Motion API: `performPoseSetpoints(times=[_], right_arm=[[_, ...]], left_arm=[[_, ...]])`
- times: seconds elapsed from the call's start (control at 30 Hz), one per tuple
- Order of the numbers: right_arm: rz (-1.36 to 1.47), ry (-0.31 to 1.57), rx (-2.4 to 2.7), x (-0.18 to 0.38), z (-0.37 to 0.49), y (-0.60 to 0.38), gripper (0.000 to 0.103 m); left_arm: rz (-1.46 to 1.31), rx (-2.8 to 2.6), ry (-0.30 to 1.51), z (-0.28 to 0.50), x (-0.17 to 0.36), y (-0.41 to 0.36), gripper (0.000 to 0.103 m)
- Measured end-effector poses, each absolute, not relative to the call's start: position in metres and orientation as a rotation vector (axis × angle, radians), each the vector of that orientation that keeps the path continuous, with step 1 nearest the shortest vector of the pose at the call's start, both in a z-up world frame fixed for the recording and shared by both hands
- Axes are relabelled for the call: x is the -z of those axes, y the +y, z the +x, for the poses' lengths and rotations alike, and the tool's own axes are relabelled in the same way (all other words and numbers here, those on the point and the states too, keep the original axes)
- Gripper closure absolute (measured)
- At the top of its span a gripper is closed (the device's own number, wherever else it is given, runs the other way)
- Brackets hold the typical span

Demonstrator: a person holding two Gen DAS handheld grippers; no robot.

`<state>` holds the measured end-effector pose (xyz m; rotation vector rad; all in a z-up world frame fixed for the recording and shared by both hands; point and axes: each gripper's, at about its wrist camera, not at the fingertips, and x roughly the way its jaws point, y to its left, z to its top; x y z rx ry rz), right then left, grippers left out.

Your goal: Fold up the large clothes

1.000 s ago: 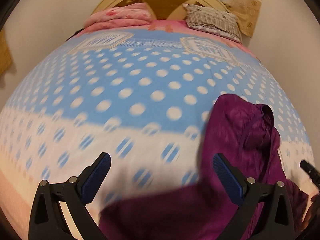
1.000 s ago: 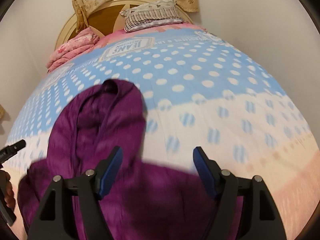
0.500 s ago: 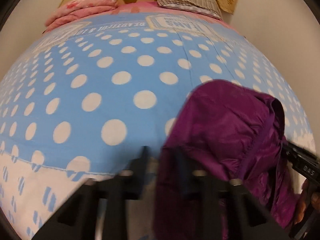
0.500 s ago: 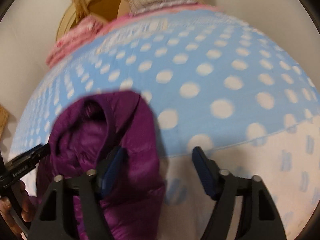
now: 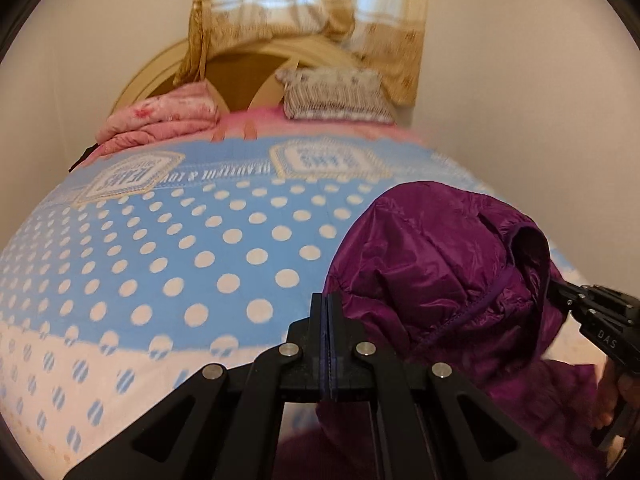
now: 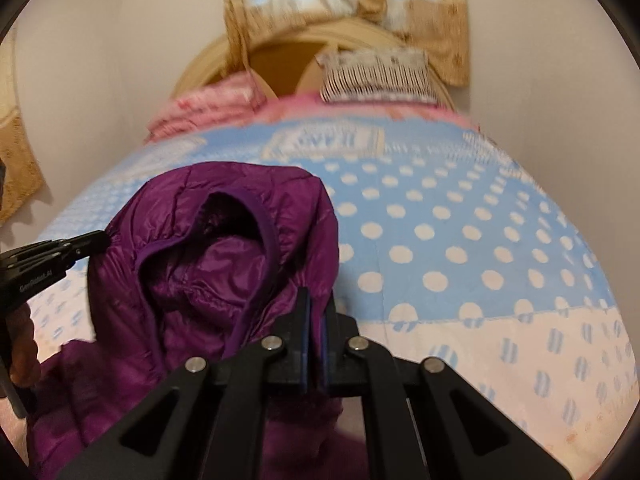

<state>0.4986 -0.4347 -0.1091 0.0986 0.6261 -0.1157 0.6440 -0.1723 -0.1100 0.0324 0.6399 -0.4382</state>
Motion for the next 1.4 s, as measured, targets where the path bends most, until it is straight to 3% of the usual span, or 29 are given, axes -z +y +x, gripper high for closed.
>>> performPoseSetpoints(times=[0.23, 0.4, 0.5, 0.53, 0.57, 0.6, 0.63, 0.7, 0.8, 0.83, 0.97, 1.0, 1.03, 1.07, 1.23, 1.4], right_arm=[[0.140, 0.540, 0.053, 0.100, 0.406, -0.404, 0.097], [0.173, 0.655, 0.104, 0.135, 0.369, -0.409, 0.080], [0.229, 0.710, 0.134, 0.147, 0.347, -0.421, 0.076], [0.238, 0.714, 0.148, 0.146, 0.341, -0.424, 0.069], [0.245, 0.717, 0.163, 0.145, 0.335, -0.425, 0.064], [0.253, 0.719, 0.173, 0.141, 0.335, -0.425, 0.052], [0.259, 0.717, 0.174, 0.139, 0.335, -0.425, 0.045], [0.282, 0.703, 0.149, 0.126, 0.342, -0.417, 0.044], [0.310, 0.719, 0.108, 0.119, 0.349, -0.402, 0.029], [0.325, 0.732, 0.090, 0.119, 0.354, -0.396, 0.028], [0.310, 0.850, 0.105, 0.142, 0.381, -0.375, 0.031], [0.288, 0.887, 0.113, 0.151, 0.385, -0.371, 0.046], [0.270, 0.930, 0.114, 0.160, 0.387, -0.369, 0.074], [0.268, 0.964, 0.104, 0.168, 0.386, -0.367, 0.083], [0.170, 1.002, 0.089, 0.185, 0.367, -0.356, 0.089], [0.132, 1.018, 0.086, 0.180, 0.367, -0.359, 0.089]], left_arm=[[0.044, 0.494, 0.512, 0.527, 0.108, -0.122, 0.102], [0.139, 0.450, 0.646, 0.484, 0.156, -0.107, 0.101], [0.117, 0.414, 0.693, 0.475, 0.173, -0.090, 0.096], [0.099, 0.401, 0.707, 0.476, 0.175, -0.086, 0.091], [0.083, 0.392, 0.719, 0.479, 0.175, -0.083, 0.074], [0.060, 0.367, 0.719, 0.483, 0.173, -0.082, 0.051], [0.038, 0.348, 0.703, 0.484, 0.168, -0.081, 0.042], [-0.013, 0.310, 0.643, 0.478, 0.152, -0.084, 0.015], [-0.049, 0.329, 0.618, 0.484, 0.131, -0.103, 0.012], [-0.027, 0.345, 0.638, 0.487, 0.132, -0.114, 0.012], [0.136, 0.299, 0.701, 0.483, 0.158, -0.153, 0.012], [0.176, 0.290, 0.719, 0.479, 0.169, -0.159, 0.012], [0.189, 0.296, 0.737, 0.475, 0.177, -0.161, 0.012], [0.200, 0.298, 0.758, 0.469, 0.184, -0.162, 0.012], [0.226, 0.323, 0.777, 0.447, 0.201, -0.160, 0.012], [0.189, 0.327, 0.738, 0.449, 0.173, -0.155, 0.012]])
